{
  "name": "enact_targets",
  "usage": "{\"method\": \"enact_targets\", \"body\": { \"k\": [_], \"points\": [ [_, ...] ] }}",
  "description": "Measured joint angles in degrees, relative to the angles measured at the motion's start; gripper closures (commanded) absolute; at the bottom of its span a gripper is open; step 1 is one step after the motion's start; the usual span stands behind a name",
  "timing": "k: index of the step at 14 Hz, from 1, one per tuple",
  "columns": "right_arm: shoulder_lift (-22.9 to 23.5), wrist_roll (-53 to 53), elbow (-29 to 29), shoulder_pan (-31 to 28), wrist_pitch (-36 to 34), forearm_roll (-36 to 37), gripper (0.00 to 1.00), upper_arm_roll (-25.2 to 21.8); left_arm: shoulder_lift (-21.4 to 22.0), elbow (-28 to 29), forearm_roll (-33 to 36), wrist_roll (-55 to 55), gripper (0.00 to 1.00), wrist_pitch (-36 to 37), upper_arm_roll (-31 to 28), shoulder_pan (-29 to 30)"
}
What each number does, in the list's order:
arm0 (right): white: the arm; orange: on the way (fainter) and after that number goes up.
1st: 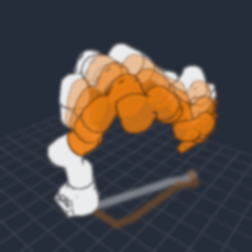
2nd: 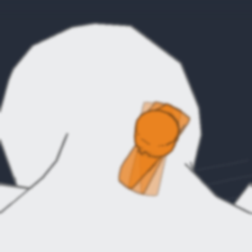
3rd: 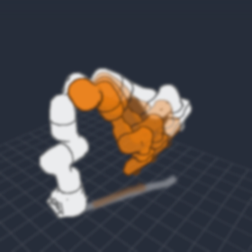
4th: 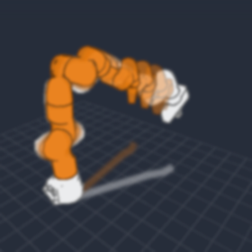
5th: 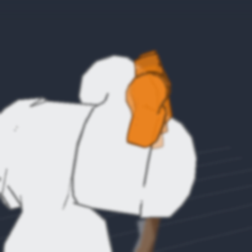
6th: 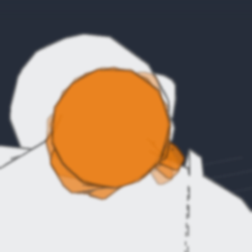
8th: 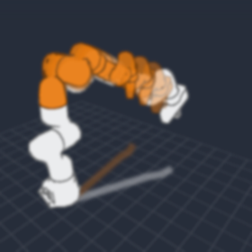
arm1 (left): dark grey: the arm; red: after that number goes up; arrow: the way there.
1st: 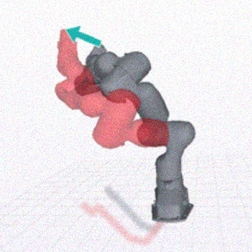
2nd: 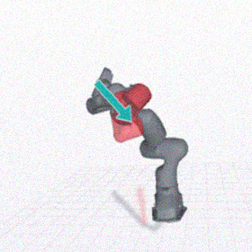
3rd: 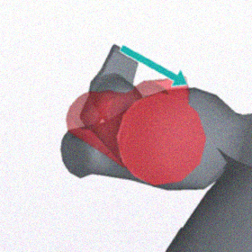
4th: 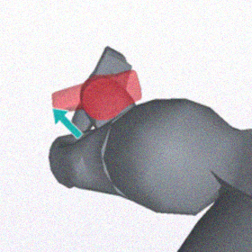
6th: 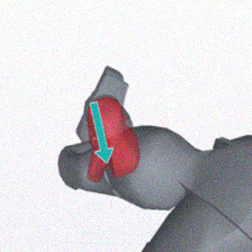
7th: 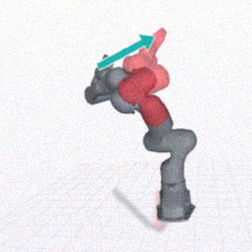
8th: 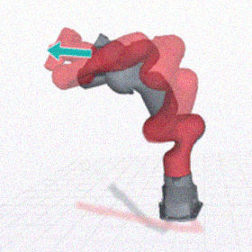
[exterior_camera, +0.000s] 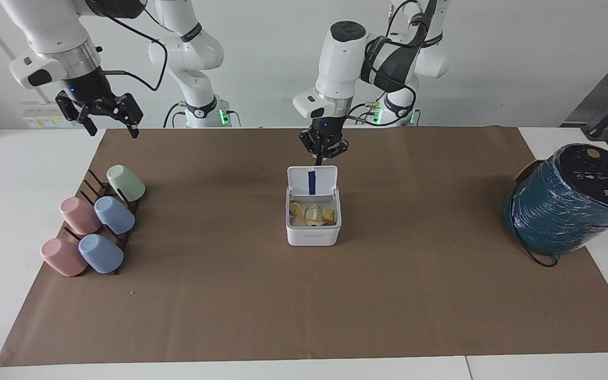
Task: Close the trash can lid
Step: 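Swing the left arm over to the white trash bin's raised lid, then push the raised lid down over the bin with the left arm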
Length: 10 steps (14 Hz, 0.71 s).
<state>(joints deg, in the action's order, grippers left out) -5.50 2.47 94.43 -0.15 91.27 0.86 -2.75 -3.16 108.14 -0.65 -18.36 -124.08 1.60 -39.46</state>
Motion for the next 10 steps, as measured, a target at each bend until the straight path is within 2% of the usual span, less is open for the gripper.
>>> {"method": "enact_targets", "body": {
  "k": [10],
  "points": [
    [-1.06,0.0,0.0,0.0,0.0,0.0,0.0,0.0,-3.74,-0.11,0.0,-0.18,1.0,-11.0,-0.88,3.19]
  ]
}}
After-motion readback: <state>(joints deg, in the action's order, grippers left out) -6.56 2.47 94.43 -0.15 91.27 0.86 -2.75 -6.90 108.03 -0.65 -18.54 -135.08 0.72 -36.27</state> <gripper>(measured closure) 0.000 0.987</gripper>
